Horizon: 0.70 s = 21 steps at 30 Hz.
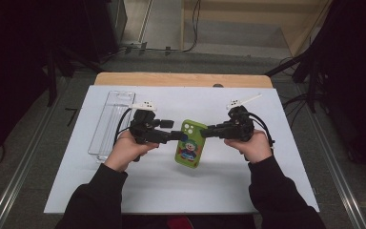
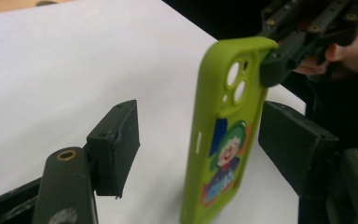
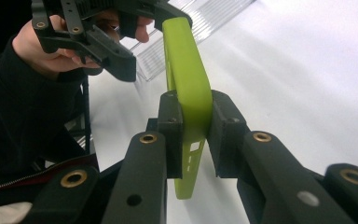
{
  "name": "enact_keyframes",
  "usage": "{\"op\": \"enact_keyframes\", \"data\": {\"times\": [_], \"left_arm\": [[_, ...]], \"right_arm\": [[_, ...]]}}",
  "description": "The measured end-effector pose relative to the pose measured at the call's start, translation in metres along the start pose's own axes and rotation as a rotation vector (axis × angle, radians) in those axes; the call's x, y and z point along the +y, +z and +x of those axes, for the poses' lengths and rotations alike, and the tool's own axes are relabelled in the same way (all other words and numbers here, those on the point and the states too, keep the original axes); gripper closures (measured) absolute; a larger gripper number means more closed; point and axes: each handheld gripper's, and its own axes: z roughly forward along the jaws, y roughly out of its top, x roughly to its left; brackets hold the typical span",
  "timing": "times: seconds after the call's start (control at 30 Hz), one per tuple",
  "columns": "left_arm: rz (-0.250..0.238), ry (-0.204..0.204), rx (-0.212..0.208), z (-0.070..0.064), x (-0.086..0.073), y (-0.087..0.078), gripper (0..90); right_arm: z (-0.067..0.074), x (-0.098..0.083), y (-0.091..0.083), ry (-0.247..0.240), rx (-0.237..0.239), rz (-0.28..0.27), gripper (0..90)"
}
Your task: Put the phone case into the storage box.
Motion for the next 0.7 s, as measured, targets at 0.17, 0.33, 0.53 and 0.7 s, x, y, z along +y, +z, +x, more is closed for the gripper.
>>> {"op": "enact_keyframes", "data": {"times": [0.17, 0.33, 0.53, 0.7], "left_arm": [[-0.018, -0.008, 0.036, 0.0004, 0.0004, -0.0016, 29.6], [-0.021, -0.009, 0.063, -0.0008, 0.0006, -0.0007, 29.6], [-0.019, -0.012, 0.095, -0.0025, 0.0006, 0.002, 29.6], [-0.031, -0.029, 0.11, -0.0019, -0.0011, 0.0049, 29.5]], "right_arm": [[0.0006, 0.0004, -0.0001, 0.016, -0.034, -0.009, 74.8], [0.0, 0.0016, -0.0013, 0.101, -0.086, -0.024, 74.7], [0.0007, 0.0019, 0.0004, 0.12, -0.153, -0.026, 74.8], [0.0052, 0.0045, 0.0037, 0.118, -0.19, -0.025, 74.7]]}}
